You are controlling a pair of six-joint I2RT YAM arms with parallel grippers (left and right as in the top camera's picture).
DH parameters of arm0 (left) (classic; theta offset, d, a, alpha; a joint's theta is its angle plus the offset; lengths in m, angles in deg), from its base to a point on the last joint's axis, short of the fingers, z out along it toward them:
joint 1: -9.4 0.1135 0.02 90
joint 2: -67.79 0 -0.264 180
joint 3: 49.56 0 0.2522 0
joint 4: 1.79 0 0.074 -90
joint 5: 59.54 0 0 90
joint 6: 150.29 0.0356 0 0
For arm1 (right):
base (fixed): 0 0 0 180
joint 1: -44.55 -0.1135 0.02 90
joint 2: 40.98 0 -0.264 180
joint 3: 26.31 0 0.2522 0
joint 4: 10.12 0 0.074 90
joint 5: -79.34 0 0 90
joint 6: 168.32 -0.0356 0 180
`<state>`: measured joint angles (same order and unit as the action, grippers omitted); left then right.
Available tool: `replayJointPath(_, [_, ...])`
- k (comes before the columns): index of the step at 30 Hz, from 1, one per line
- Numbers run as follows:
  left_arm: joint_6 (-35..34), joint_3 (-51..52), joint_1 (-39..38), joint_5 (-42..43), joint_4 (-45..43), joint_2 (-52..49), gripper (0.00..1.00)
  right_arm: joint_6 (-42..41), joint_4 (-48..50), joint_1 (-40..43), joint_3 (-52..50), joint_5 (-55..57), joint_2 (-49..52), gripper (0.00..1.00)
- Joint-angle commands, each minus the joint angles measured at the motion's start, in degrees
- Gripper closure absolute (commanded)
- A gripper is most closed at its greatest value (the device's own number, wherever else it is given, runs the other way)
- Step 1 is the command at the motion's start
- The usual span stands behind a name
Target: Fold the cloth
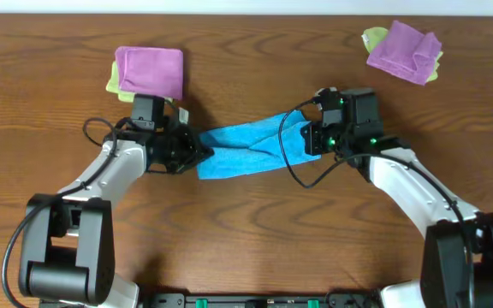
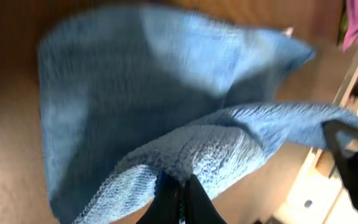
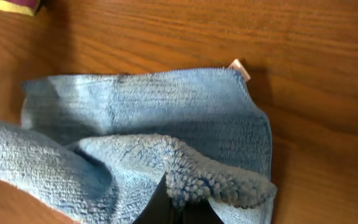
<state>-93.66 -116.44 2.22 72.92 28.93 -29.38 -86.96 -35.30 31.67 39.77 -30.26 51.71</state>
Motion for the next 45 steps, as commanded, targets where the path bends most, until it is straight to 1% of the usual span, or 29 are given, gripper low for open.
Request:
replayJointPath(1, [-3.2,-0.9,0.1,-3.3,-2.1,1.0,0.94,-0.7,1.0,-0.6,0.0,2.3,0.3,0.98])
replayJointPath(3, [-4.1,-0.9,0.1,-4.7,-2.5,1.0,0.94,-0.7,1.8,-0.6,0.0,2.6,0.3,0.98])
replayJointPath(11, [-4.4,-0.9,0.1,-10.5,-2.2,1.0,0.94,-0.8,5.6,-0.6,0.1,3.2,1.4,0.98])
replayJointPath(20, [-5.0,-0.9,0.1,-13.1,-1.6,1.0,0.94,-1.7,8.6,-0.7,0.5,3.1,6.7,0.98])
replayJointPath(29, [-5.0,-0.8,0.1,-18.7,0.3,1.0,0.94,-2.0,12.3,-0.9,1.3,3.2,8.7,0.98])
replayJointPath(40, [-5.0,-0.8,0.1,-23.9,-1.0,0.9,0.94,-2.0,11.8,-1.5,1.3,4.8,8.7,0.98])
replayJointPath(41, [-5.0,-0.8,0.1,-24.3,-1.0,0.9,0.94,-2.0,11.8,-1.5,1.3,4.8,8.7,0.95])
replayJointPath(43, [-4.9,-0.8,0.1,-24.9,-1.0,0.9,0.94,-2.0,11.8,-1.5,1.3,4.8,8.7,0.83])
replayJointPath(44, [-5.0,-0.8,0.1,-24.9,-1.0,0.9,0.94,-2.0,11.8,-1.5,1.3,4.8,8.7,0.75])
replayJointPath(45, [-5.0,-0.8,0.2,-24.9,-1.0,0.9,0.94,-2.0,11.8,-1.5,1.3,4.8,8.7,0.64])
